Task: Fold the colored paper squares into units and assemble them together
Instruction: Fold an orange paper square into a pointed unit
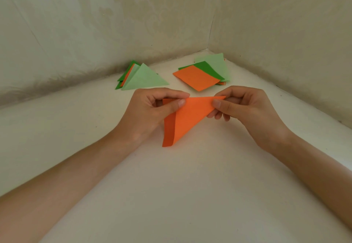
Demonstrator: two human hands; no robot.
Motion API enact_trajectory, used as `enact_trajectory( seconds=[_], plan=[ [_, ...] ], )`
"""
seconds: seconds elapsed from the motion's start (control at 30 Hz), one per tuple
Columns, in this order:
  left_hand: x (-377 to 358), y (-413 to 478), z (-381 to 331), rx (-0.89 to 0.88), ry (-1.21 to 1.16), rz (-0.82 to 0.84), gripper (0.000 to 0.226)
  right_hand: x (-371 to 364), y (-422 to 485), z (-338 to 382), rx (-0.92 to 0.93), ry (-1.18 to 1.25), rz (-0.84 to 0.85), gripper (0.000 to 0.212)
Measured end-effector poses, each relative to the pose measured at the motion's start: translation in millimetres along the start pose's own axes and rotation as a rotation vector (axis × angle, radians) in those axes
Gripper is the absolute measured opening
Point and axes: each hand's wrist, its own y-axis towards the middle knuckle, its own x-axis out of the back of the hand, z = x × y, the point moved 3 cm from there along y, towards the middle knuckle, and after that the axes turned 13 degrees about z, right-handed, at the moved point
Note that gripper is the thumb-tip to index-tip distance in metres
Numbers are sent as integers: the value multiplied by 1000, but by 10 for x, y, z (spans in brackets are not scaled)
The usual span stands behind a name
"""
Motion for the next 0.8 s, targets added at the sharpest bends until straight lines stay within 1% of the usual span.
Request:
enact_trajectory(
  seconds=[0.27, 0.5, 0.63, 0.73, 0.8],
  plan=[
    [5, 5, 28, 32, 7, -7, 23, 34, -1, -8, 0, -7, -41, 19],
    [8, 17, 49, 67, 11, 18, 22, 42, 4, -28, -1, -40, -67, 22],
    [3, 17, 62, 71, 53, 55, 25, 55, -3, -36, -4, -64, -85, 25],
    [7, 23, 82, 82, 53, 61, 23, 60, 3, -53, -13, -112, -110, 24],
    [25, 29, 113, 109, 40, 44, 21, 62, -4, -55, -23, -190, -122, 24]
  ],
)
